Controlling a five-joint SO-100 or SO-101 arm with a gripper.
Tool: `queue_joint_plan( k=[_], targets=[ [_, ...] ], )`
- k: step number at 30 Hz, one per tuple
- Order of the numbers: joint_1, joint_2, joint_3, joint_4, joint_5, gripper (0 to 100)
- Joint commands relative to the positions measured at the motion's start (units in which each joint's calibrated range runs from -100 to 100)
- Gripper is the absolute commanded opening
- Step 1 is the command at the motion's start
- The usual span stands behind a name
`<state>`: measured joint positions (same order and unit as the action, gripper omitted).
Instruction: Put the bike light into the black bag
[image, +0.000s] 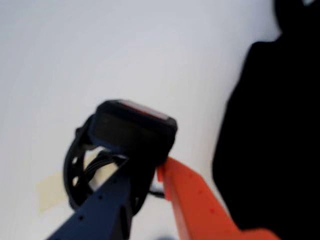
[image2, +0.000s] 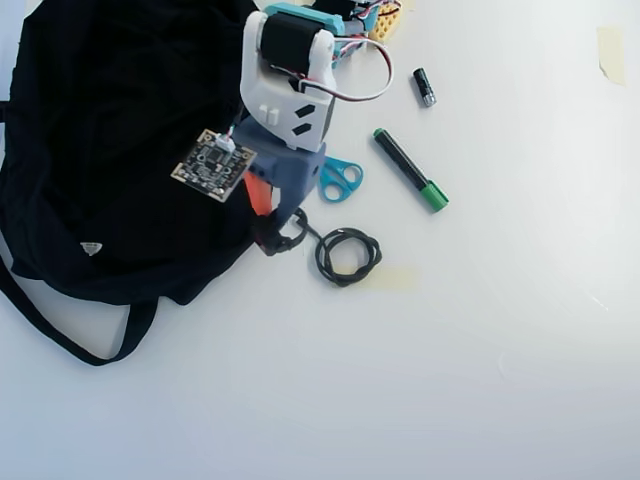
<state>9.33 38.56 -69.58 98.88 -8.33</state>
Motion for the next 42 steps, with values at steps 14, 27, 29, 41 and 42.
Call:
queue_joint_plan(
  k=[14, 27, 29, 41, 42],
  targets=[
    [14.68, -36.99, 42.17, 0.69, -2.06, 2],
    [41.90, -29.68, 49.54, -11.55, -1.95, 2],
    [44.74, -20.72, 48.82, -12.75, -2.00, 2],
    [25.45, -37.82, 30.94, 0.43, -3.52, 41],
    [16.85, -41.72, 31.12, 0.34, -3.58, 37]
  ],
)
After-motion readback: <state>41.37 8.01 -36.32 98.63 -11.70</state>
